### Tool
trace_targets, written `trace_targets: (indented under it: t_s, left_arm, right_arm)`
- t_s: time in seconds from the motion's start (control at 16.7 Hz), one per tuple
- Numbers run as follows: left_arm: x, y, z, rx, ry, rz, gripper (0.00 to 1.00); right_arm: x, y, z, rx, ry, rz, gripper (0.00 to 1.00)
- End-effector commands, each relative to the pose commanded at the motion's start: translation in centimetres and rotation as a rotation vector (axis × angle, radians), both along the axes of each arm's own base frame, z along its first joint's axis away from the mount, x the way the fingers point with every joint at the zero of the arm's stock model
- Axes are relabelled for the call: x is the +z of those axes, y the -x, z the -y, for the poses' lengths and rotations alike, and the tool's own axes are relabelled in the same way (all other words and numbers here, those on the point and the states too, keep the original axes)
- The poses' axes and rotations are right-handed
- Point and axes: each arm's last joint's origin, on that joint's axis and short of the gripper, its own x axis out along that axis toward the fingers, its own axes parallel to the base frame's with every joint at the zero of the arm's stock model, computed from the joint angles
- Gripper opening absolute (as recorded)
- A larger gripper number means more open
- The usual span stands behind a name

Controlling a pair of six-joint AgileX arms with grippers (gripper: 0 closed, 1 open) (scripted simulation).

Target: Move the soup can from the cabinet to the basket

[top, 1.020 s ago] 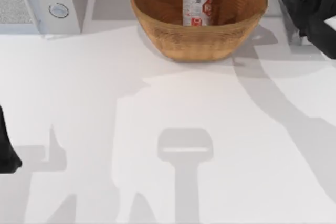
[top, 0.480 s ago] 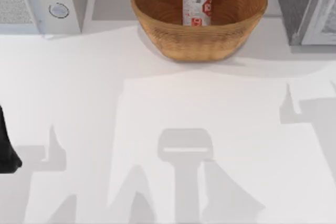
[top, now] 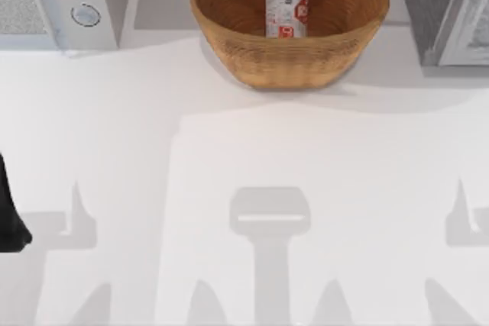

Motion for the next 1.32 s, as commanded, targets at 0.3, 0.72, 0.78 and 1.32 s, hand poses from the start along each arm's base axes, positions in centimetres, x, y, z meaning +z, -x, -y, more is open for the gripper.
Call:
trace_targets:
  t_s: [0.3, 0.72, 0.78, 1.32]
  left_arm:
    - [0.0, 0.0, 0.0, 0.000, 0.000, 0.000, 1.00]
    - [0.0, 0.0, 0.0, 0.000, 0.000, 0.000, 1.00]
    - [0.0, 0.0, 0.0, 0.000, 0.000, 0.000, 1.00]
    - [0.0, 0.0, 0.0, 0.000, 0.000, 0.000, 1.00]
  right_arm:
    - [-0.8, 0.2, 0.2, -0.015, 0.003, 0.002, 1.00]
    - [0.8, -0.3, 0.8, -0.010, 0.005, 0.039, 1.00]
    - [1.4, -0.6, 1.2, -0.010, 0.008, 0.050, 1.00]
    - [3.4, -5.4, 9.9, -0.018, 0.021, 0.027, 1.00]
